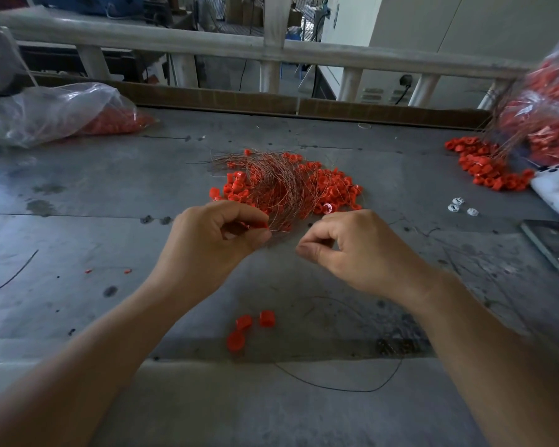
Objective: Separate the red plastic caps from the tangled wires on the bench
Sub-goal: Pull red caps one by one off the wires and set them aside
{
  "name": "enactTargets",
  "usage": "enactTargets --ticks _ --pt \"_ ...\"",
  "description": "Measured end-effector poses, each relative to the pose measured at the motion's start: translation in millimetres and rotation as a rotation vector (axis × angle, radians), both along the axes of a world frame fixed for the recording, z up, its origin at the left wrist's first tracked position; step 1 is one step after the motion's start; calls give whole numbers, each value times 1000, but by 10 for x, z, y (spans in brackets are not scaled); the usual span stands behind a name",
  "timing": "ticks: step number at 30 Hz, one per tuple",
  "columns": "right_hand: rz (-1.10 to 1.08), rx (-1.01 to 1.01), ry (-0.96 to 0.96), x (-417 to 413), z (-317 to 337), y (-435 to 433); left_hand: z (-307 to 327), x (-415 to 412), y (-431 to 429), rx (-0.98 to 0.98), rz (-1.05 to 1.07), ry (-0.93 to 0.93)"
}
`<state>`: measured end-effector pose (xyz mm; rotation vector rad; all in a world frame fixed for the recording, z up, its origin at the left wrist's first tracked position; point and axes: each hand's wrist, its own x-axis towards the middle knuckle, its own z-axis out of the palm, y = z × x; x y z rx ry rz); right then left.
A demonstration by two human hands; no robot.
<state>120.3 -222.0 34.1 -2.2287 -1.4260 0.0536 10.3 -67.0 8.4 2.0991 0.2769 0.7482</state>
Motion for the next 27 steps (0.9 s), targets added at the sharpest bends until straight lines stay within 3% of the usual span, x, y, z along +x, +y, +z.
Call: enactTargets --ticks 5,10,15,19,22,27 --pt "-51 32 26 17 -18 19 -22 30 46 116 34 44" --pt "-54 7 16 16 -44 56 -48 47 -23 134 -124 161" --pt "-26 8 1 11 -47 57 -74 93 -15 157 -73 210" --pt "-20 59 -3 4 -50 57 -72 66 -27 177 -60 179" --pt "9 146 32 -14 -51 51 -60 27 -74 294 -106 116" --pt "71 121 -34 -20 -60 53 -33 -47 -148 458 -204 54"
